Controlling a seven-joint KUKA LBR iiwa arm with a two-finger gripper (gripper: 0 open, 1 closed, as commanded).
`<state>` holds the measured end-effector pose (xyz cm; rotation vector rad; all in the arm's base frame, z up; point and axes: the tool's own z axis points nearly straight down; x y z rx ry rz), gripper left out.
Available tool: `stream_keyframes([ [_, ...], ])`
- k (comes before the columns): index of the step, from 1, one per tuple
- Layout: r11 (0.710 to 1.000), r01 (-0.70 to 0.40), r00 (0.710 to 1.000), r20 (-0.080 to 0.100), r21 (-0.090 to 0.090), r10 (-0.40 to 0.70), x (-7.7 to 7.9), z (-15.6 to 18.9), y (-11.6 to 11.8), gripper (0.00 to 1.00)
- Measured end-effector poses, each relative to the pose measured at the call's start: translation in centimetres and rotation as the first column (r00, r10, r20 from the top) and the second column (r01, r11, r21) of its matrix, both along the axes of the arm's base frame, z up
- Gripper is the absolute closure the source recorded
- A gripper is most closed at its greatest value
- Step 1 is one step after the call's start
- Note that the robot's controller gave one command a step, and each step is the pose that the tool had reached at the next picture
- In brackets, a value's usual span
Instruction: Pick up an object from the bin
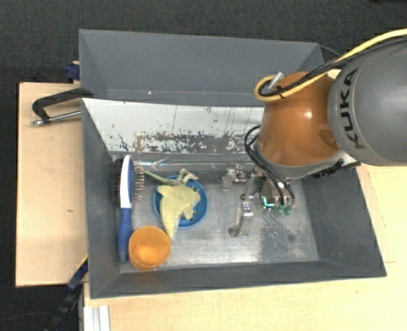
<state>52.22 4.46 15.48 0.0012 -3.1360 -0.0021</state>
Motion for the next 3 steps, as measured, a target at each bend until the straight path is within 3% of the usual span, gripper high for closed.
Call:
stream_keyframes([
  [1, 0.995, -0.101, 0.995, 0.018, 0.004, 0.101, 3.6, 3.3, 7.8, 0.0],
  [2, 0.999, -0.052, 0.998, 0.03, 0.004, 0.052, 3.8, -6.2, 8.9, 0.0],
  [3, 0.999, -0.053, 0.998, 0.036, 0.01, 0.053, 3.9, -6.0, 9.2, 1.0],
])
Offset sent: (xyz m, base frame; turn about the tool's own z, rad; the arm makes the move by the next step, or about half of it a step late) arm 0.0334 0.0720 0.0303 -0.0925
